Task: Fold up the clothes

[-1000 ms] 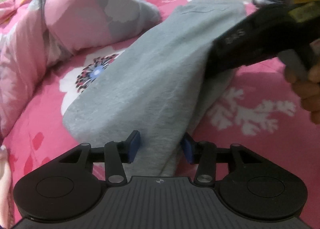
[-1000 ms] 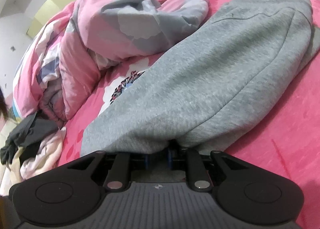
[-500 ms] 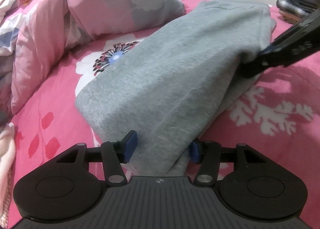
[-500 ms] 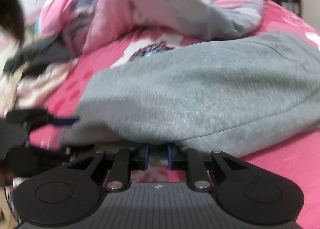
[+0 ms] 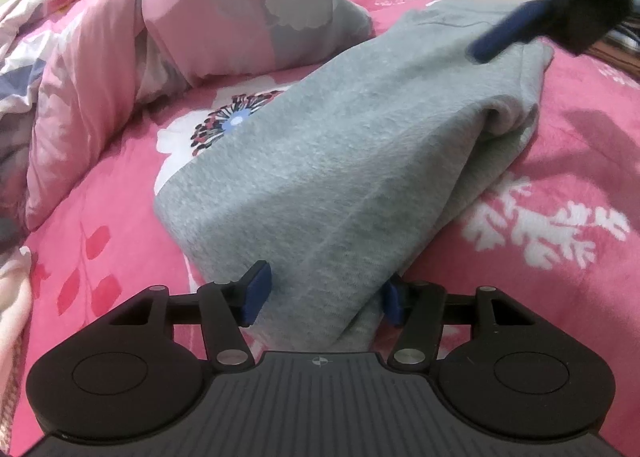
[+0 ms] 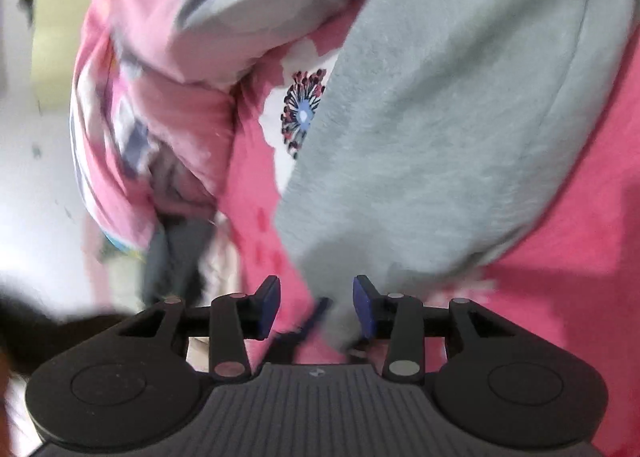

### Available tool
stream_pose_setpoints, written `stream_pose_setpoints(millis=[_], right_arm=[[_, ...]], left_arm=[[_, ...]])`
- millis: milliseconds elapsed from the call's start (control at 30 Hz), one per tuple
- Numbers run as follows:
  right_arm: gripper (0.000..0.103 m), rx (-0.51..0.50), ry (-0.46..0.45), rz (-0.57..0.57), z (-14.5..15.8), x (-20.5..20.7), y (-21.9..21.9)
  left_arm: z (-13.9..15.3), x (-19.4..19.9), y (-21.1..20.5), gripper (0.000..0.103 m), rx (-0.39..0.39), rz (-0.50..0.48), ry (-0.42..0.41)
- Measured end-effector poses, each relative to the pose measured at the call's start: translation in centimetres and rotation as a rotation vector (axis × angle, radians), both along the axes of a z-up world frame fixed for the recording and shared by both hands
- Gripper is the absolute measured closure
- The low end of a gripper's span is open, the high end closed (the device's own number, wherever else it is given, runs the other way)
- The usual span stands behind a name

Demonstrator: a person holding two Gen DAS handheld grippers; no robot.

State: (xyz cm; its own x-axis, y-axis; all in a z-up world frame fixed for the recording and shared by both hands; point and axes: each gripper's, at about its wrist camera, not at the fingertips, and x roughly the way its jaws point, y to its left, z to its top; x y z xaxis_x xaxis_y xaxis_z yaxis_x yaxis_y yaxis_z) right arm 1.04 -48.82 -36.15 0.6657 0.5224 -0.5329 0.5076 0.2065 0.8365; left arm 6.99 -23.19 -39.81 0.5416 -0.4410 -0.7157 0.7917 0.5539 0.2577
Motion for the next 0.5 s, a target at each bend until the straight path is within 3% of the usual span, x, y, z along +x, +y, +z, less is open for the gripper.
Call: stream_pose_setpoints(millis=[200,500], right_arm=[[0.06,0.124,0.221,0.04,-4.4,2.0,0.7],[0.058,0.186,0.352,0.056,-5.8,2.0,1.2]], left_arm=[[-0.1,0.2,0.1,0.042,-0.011,0.002,0.004],[-0.1,0.4,0.4,0.04,-0.023,-0.003,0.015]])
